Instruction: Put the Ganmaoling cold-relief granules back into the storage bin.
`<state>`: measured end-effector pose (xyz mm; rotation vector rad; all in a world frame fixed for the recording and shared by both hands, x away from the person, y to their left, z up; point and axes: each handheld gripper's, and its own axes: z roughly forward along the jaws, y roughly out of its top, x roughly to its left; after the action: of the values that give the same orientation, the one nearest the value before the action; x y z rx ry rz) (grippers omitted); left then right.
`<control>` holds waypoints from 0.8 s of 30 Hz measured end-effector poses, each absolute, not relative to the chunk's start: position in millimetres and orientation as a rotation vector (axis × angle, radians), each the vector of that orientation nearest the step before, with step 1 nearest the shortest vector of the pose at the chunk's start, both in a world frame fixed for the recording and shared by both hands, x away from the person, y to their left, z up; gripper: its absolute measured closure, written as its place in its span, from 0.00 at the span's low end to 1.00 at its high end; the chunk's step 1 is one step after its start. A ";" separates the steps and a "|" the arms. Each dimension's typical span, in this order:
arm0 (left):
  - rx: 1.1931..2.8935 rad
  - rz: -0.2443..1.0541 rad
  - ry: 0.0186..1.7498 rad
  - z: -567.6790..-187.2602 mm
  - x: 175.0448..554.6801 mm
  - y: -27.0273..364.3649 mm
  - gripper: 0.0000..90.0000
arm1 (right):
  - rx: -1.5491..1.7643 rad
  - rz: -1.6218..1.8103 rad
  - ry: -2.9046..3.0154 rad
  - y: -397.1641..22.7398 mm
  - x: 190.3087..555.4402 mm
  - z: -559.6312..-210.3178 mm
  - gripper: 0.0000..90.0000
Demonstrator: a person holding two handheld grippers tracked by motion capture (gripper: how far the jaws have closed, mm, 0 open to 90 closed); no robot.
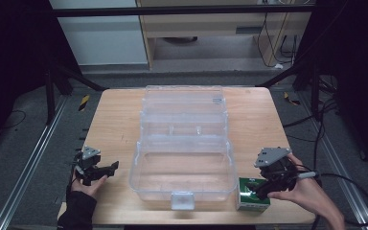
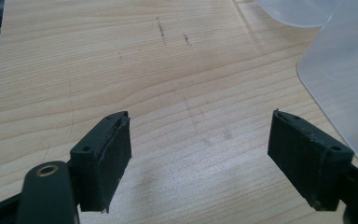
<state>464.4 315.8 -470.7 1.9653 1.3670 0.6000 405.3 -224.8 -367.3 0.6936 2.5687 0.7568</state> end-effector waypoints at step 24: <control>1.971 0.599 1.363 -470.6 464.3 315.5 0.23 | 0.551 0.637 2.739 -218.3 398.2 -376.0 0.04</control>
<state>464.3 315.5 -470.6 1.9710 1.3630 0.5992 398.2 -218.3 -376.0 0.5515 2.7388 0.6375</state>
